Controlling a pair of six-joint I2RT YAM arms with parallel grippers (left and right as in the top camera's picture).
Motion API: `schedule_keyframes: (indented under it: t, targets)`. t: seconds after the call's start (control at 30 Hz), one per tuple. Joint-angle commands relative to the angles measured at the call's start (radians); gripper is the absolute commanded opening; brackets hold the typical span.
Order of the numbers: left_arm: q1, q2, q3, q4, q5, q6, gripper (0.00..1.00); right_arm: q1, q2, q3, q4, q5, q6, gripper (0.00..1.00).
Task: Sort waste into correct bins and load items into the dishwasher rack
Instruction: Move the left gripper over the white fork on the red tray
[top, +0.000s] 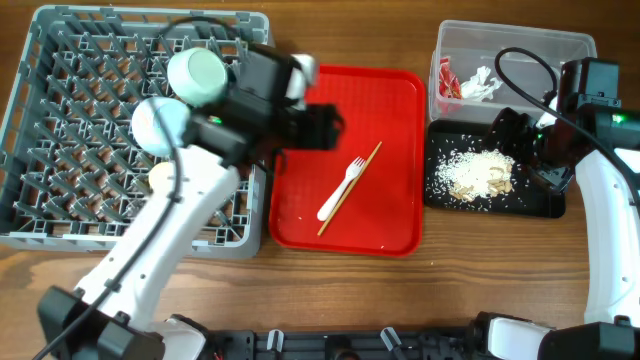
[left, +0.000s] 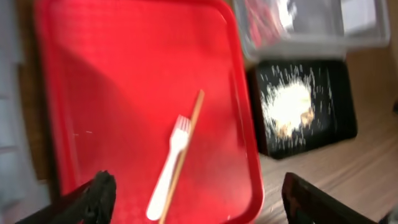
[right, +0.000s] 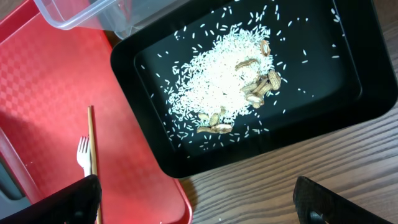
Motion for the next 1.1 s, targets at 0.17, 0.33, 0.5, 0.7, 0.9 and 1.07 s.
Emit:
schedule_keyframes:
  t: [0.17, 0.33, 0.5, 0.7, 0.9, 1.07]
  targets:
    - [-0.169, 0.193, -0.01, -0.003, -0.161, 0.016, 0.69, -0.001, -0.013, 0.011, -0.001, 0.0, -0.005, 1.0]
    - [-0.191, 0.308, -0.01, 0.048, -0.201, 0.017, 0.62, -0.001, -0.013, 0.011, -0.001, 0.0, -0.006, 1.0]
    - [-0.187, 0.384, -0.01, 0.12, -0.224, 0.017, 0.61, -0.001, -0.013, 0.011, -0.001, 0.0, -0.007, 1.0]
    - [-0.187, 0.463, -0.01, 0.19, -0.277, 0.016, 0.55, -0.001, -0.013, 0.011, -0.001, 0.0, -0.007, 1.0]
    - [-0.185, 0.509, -0.01, 0.212, -0.347, 0.017, 0.56, -0.001, -0.013, 0.011, -0.001, 0.0, -0.007, 1.0]
    - [-0.187, 0.519, -0.01, 0.222, -0.346, 0.016, 0.56, -0.001, -0.013, 0.011, -0.001, 0.0, -0.007, 1.0]
